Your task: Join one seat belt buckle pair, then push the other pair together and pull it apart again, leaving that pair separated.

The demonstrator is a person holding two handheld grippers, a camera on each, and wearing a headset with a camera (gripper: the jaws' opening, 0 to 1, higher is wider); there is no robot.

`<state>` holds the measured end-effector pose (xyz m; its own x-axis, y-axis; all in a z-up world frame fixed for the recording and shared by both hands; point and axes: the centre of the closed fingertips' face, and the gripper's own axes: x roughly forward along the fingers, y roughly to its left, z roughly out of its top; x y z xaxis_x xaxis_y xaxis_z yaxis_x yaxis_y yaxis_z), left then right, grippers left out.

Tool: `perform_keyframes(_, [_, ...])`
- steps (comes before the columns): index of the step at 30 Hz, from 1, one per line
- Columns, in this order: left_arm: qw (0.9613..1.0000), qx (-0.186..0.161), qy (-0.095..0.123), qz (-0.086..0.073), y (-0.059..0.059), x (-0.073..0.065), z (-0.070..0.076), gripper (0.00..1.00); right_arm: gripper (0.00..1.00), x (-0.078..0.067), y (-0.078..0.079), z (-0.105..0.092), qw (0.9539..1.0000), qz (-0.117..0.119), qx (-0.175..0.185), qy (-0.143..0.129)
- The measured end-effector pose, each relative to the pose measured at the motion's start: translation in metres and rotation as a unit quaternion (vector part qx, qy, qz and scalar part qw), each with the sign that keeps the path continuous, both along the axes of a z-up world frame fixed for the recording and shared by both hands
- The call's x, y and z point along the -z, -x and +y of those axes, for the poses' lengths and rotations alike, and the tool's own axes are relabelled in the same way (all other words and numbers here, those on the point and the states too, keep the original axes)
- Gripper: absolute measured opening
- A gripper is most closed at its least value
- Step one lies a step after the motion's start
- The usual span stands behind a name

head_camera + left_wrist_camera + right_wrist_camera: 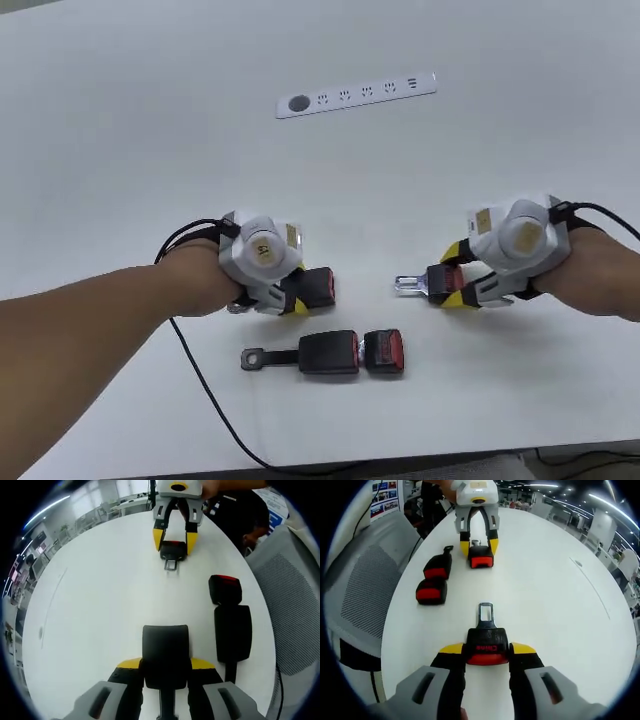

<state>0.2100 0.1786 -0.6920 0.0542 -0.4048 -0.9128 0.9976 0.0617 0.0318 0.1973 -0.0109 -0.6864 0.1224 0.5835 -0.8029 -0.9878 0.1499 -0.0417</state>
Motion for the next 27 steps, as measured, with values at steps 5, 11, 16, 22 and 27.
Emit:
perform_keyframes(5, [1.0,0.0,0.002,-0.006,0.002,-0.003,-0.002,0.34,0.33,0.002,0.002,-0.017,1.0,0.001,0.001,0.009])
perform_keyframes(11, [0.9997,0.012,-0.003,-0.022,0.003,-0.005,-0.003,0.34,0.34,0.006,0.004,-0.023,0.9997,0.004,0.002,0.024])
perform_keyframes(16, [0.9996,0.007,-0.007,-0.025,0.003,-0.005,-0.003,0.34,0.35,0.007,0.003,-0.023,0.9992,0.007,0.006,0.038])
perform_keyframes(22, [0.9996,-0.003,-0.013,-0.023,0.003,-0.007,-0.004,0.36,0.4,0.006,-0.001,-0.025,0.9983,-0.011,0.022,0.053])
perform_keyframes(27, [0.9985,-0.039,0.021,-0.032,0.002,-0.019,-0.003,0.46,0.45,-0.01,0.001,-0.025,0.9971,-0.016,0.069,0.028])
